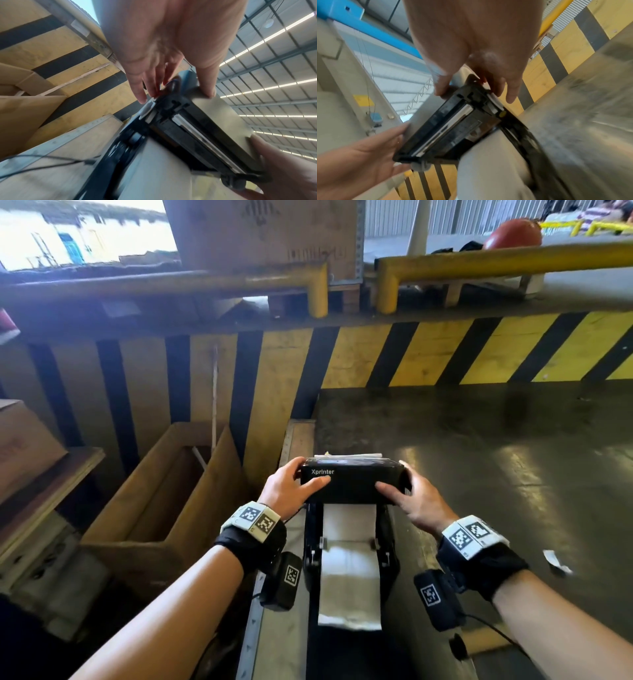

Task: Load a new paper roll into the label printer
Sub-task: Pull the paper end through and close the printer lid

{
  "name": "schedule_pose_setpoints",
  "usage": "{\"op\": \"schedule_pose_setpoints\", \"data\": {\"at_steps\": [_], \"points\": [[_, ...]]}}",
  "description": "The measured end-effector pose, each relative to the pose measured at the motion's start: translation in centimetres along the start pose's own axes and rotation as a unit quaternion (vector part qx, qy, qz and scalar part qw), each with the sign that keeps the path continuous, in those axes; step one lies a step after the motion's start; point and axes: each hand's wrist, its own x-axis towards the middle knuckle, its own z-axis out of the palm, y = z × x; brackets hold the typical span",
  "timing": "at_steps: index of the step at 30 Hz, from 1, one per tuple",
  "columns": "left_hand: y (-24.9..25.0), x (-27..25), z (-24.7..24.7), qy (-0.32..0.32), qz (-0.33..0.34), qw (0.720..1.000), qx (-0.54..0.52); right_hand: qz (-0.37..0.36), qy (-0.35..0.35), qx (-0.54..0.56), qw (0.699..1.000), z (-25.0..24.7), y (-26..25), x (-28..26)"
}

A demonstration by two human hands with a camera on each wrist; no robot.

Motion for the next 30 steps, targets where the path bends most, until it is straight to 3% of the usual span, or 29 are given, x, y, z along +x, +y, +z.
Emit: {"op": "schedule_pose_setpoints", "data": {"at_steps": [8, 15, 30], "points": [[-2.5, -5.5, 2.2, -0.05, 0.003, 0.999, -0.011, -0.081, -0.033, -0.025, 0.996, 1.7, 1.6, -6.3], [-3.6, -6.4, 3.0, -0.09, -0.02, 0.996, -0.015, -0.045, -0.071, -0.049, 0.995, 2.3, 3.0, -7.1], [-8.3, -5.1, 5.8, -0.125, -0.023, 0.985, -0.119, 0.016, -0.097, 0.022, 0.995, 3.8, 4.7, -5.6]]}}
